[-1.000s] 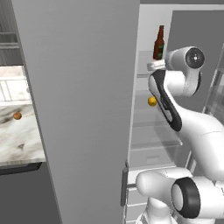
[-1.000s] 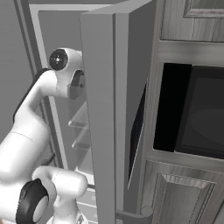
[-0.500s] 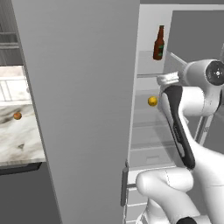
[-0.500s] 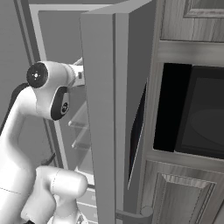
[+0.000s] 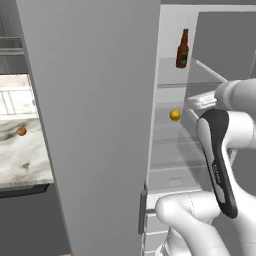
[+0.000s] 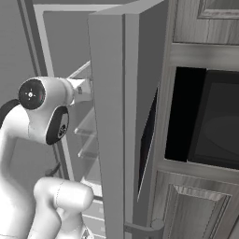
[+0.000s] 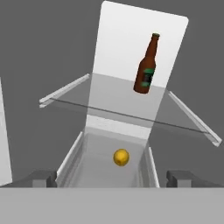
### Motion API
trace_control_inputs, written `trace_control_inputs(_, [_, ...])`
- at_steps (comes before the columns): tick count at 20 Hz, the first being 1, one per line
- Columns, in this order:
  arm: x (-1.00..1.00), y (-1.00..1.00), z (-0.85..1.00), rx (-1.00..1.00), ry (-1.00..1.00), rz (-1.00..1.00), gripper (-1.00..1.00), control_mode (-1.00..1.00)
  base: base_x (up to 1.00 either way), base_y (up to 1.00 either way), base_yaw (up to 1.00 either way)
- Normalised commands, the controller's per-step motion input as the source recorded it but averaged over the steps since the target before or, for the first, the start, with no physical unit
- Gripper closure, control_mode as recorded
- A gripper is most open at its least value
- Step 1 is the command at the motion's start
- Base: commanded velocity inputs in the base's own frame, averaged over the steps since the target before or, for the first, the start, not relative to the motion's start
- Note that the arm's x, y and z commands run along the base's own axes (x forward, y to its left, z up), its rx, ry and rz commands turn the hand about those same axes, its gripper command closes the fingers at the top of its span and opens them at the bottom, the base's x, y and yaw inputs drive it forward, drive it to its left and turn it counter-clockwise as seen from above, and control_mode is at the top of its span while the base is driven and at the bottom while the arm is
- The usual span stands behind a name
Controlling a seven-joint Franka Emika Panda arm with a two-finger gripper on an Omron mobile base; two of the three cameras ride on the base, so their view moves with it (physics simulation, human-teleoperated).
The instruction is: Place the beer on the top shelf of the fridge to keep it out of children's reach, and place the lemon and apple on lower shelves for easy access.
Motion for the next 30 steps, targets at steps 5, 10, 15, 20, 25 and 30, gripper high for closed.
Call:
trace_control_inputs(5, [0.0, 0.0, 0.0, 0.0, 0.0, 0.0, -1.0, 1.0, -0.64, 0.51, 0.28])
trace_control_inputs(10, [0.0, 0.0, 0.0, 0.0, 0.0, 0.0, -1.0, 1.0, -0.55, 0.86, 0.35])
trace_control_inputs(15, [0.0, 0.0, 0.0, 0.0, 0.0, 0.0, -1.0, 1.0, 0.01, 1.0, 0.31])
trace_control_inputs(20, [0.0, 0.0, 0.0, 0.0, 0.0, 0.0, -1.0, 1.0, 0.43, 1.0, 0.21])
trace_control_inputs(25, [0.0, 0.0, 0.0, 0.0, 0.0, 0.0, -1.0, 1.0, 0.68, 0.9, 0.02])
trace_control_inputs(30, [0.0, 0.0, 0.0, 0.0, 0.0, 0.0, -1.0, 1.0, 0.5, 0.6, -0.24])
